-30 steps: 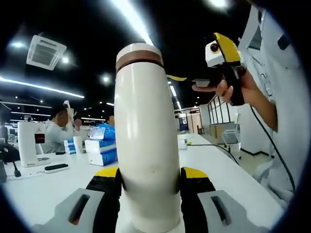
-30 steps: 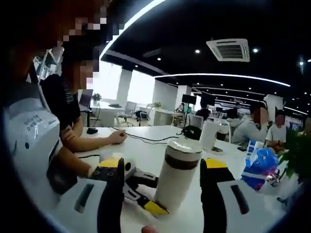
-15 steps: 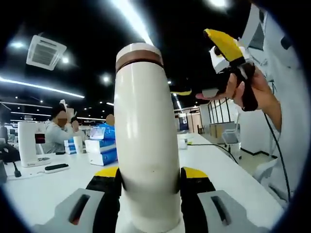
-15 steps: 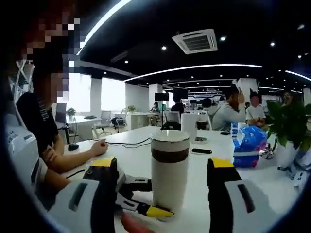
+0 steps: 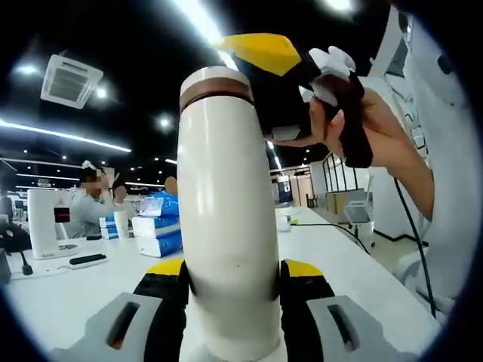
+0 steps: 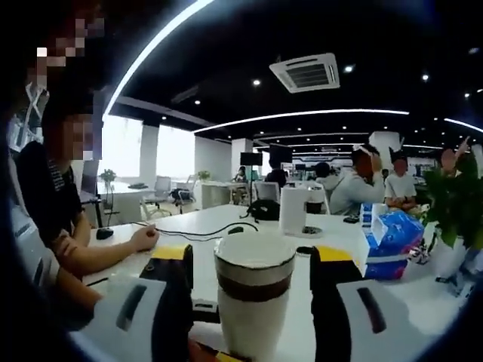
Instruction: Grasp the water cup twist off the cup lid place the cup lid on the table
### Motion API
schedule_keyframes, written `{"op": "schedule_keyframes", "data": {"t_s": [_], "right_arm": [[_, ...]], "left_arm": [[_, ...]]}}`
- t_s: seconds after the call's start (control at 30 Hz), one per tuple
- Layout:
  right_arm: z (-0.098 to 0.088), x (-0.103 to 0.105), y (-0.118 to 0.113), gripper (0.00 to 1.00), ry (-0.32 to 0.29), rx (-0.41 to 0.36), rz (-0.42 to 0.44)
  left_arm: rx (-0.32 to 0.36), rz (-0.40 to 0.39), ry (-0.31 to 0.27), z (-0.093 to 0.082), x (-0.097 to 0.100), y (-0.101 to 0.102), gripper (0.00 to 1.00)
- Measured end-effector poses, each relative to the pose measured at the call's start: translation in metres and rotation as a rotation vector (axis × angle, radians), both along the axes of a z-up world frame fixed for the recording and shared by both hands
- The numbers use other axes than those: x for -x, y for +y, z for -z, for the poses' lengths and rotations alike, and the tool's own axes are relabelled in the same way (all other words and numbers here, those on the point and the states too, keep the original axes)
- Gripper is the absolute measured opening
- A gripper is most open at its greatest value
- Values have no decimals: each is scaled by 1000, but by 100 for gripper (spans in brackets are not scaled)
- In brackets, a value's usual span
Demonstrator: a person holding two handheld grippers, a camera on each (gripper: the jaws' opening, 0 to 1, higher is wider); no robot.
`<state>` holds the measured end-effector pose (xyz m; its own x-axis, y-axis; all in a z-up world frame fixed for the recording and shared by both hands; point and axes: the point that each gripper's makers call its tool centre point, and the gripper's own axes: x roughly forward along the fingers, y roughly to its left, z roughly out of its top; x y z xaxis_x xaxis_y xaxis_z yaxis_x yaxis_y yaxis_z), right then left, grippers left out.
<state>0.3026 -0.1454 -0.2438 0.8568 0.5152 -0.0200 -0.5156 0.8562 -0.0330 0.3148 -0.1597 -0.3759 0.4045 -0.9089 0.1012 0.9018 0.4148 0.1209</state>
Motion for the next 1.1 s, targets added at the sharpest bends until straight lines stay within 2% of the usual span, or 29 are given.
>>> {"op": "schedule_keyframes", "data": {"t_s": [0.07,0.1,0.17,0.23,0.33,0.47,0.6,0.93,1.1], "right_arm": [[4,-3,-1,62,15,-2,3],[5,-3,0,62,28,-28,-8],[3,-2,0,58,25,-43,-9],[-1,-2,-4,53,0,-14,17],[-2,-2,-1,45,3,-17,1],[-1,-2,-1,45,7,-1,0],[-1,-2,-1,45,23,21,-52],[1,-1,3,45,62,47,-250],[2,0,5,45,73,89,-327]], "left_arm": [[-1,1,-2,0,0,0,49],[-1,1,-2,0,0,0,49],[-1,1,-3,0,0,0,49],[-1,2,-3,0,0,0,49],[-1,2,-3,0,0,0,49],[-1,2,-4,0,0,0,49],[-2,5,-10,0,1,-2,49],[0,8,-6,0,2,-1,49],[2,9,-2,0,2,-1,49]]}}
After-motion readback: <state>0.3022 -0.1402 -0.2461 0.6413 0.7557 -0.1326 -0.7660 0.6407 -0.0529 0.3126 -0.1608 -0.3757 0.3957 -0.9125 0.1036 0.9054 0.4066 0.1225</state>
